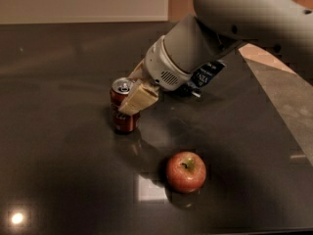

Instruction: Move coke can near apple

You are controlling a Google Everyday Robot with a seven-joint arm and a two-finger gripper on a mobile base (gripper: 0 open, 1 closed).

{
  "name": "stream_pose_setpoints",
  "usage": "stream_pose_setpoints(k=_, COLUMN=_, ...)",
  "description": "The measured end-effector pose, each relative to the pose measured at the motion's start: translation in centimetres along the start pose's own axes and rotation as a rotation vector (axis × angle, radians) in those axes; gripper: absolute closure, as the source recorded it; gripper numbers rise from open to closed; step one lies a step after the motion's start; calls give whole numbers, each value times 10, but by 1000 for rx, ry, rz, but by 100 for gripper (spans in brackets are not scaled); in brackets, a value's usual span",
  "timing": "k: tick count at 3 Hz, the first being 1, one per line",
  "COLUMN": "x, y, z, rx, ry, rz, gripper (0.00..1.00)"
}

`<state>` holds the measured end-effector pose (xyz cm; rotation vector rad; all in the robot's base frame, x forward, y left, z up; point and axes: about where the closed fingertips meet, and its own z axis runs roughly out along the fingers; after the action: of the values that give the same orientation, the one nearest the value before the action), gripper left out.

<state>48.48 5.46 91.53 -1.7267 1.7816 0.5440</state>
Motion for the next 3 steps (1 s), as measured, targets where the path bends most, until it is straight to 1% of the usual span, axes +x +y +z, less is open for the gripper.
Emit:
stream_pose_setpoints(k=1, x=3, y=1, z=-15, rx=-23, ry=-39, rz=21, gripper=100)
stream_pose_setpoints(k=2, x=23, y=19, z=-41, rx=-38, ry=-30, rz=72, gripper=100)
stream_pose_setpoints(k=3, x=42, y=43, z=-59, rx=-20, ry=30, rz=102, gripper=100)
